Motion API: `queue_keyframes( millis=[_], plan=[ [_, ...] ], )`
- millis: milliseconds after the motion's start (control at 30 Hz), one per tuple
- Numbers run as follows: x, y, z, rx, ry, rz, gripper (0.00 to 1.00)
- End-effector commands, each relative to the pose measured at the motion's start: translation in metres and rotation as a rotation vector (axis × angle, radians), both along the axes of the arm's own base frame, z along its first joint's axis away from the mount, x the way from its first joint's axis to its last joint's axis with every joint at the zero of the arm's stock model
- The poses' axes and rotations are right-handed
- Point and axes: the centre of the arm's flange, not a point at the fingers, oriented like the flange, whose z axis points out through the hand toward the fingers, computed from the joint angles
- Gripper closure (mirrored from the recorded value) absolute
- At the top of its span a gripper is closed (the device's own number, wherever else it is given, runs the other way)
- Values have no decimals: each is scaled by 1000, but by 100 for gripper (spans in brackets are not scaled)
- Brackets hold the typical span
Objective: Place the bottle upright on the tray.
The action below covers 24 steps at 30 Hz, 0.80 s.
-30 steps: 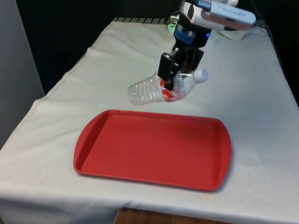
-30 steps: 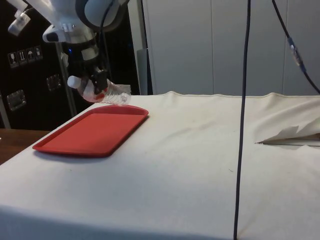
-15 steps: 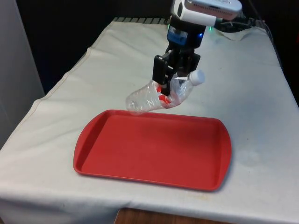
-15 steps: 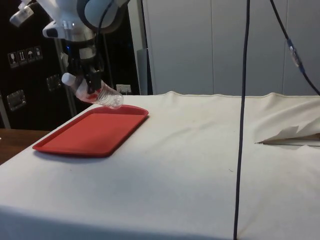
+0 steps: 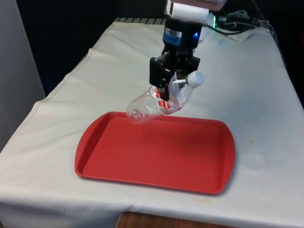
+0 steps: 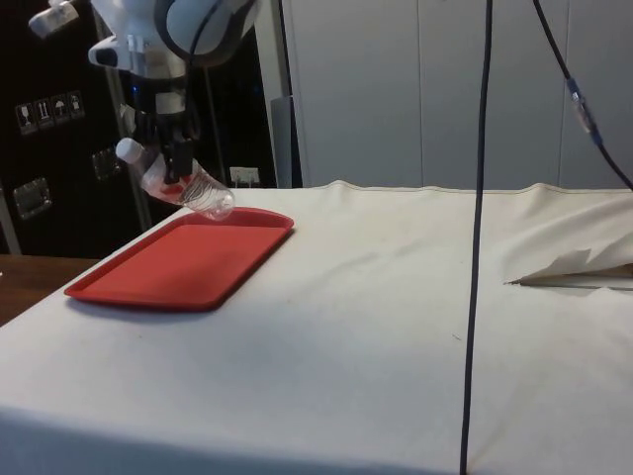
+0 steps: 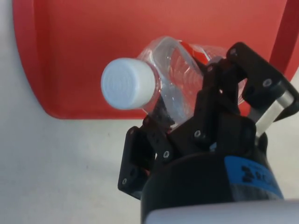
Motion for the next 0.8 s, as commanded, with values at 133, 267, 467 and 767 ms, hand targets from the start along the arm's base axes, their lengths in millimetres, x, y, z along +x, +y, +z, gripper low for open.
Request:
queue_keyframes(
  millis=[133, 267, 467, 767],
  plan=[
    [2, -4, 1, 50, -35, -7, 86],
    [3, -7, 1, 70, -48, -13, 86],
    [4, -11, 1, 96, -57, -30, 86],
    [4, -23, -2, 161, -85, -44, 86]
  ],
)
